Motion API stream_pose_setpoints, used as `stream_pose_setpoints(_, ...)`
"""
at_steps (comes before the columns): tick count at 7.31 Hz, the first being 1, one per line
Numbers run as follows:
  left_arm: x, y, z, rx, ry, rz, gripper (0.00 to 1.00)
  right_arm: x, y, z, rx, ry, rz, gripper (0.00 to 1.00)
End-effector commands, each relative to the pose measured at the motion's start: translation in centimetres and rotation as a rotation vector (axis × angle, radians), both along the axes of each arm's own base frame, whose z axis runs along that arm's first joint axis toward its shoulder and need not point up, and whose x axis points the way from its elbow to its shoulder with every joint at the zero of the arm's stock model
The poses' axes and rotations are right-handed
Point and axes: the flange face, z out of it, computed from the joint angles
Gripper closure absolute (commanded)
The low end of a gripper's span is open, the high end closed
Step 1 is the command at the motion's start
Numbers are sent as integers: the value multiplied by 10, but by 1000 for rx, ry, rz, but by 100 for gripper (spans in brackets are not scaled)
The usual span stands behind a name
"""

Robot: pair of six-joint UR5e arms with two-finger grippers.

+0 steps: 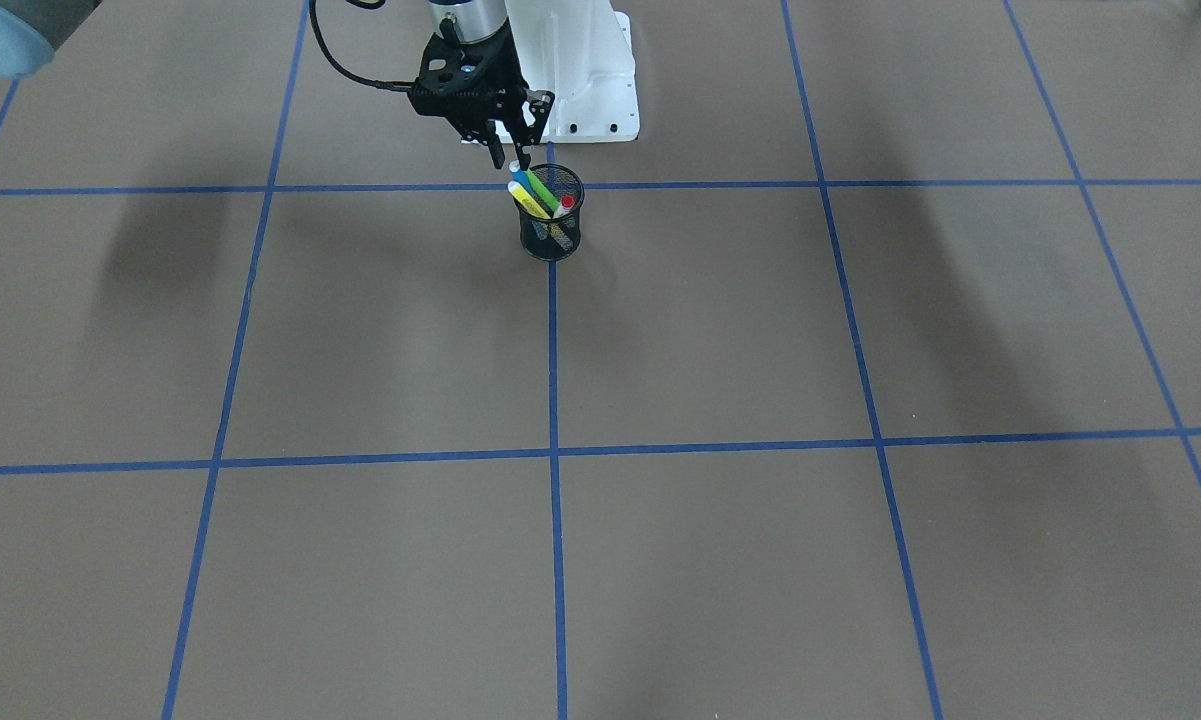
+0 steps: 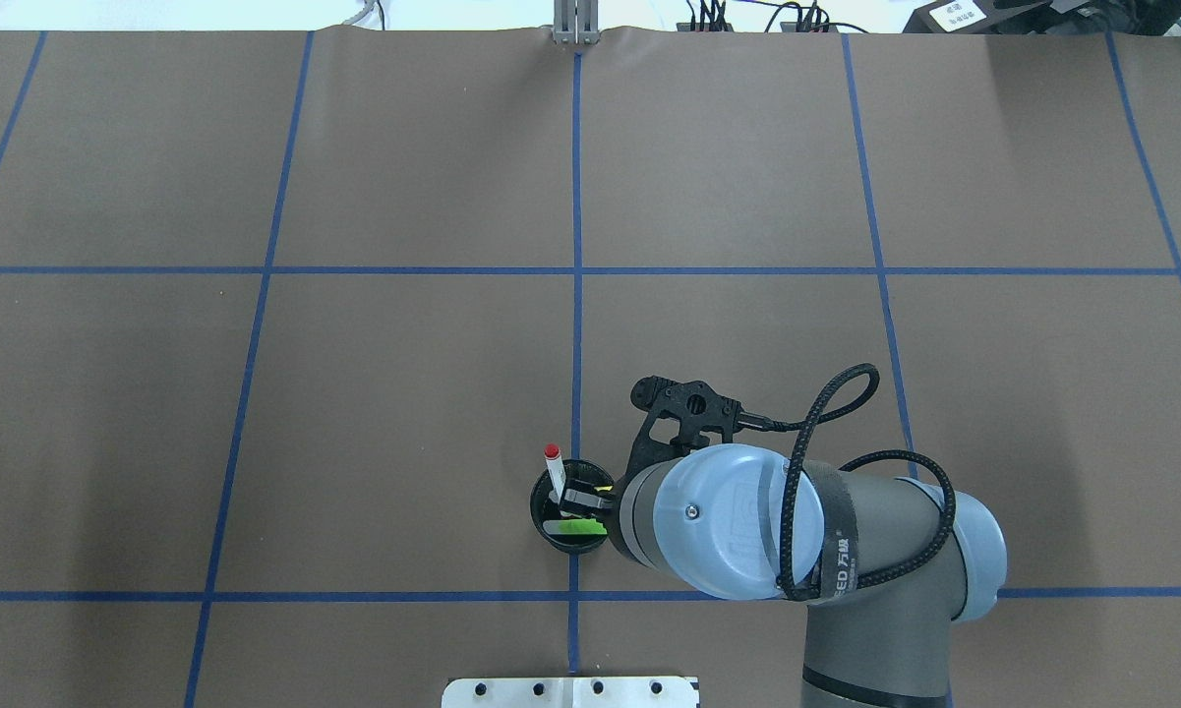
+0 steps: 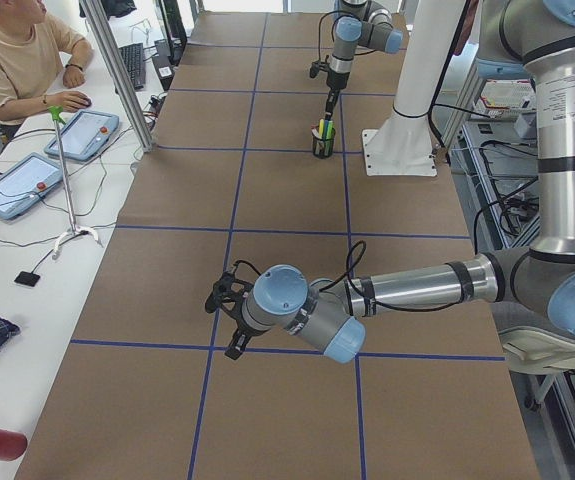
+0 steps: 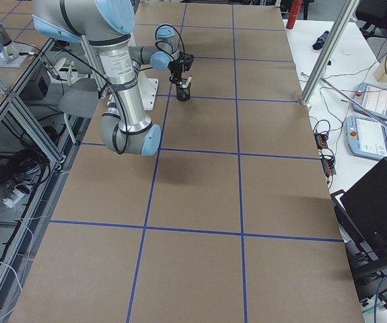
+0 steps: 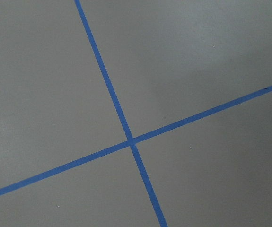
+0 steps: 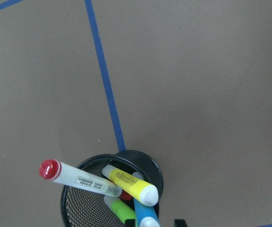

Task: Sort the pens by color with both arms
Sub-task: 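Lower the right gripper and close it on the blue marker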

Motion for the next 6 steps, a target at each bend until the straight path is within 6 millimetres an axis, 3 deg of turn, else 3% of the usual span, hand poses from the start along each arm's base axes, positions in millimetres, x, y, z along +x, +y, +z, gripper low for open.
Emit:
stream_pose_setpoints(1,0,0,1,1,0,1,0,0,0,-2,3,-3,-3,63)
stream_pose_setpoints(6,0,1,1,-1,0,1,0,-9,-3,4,15,-25,2,63)
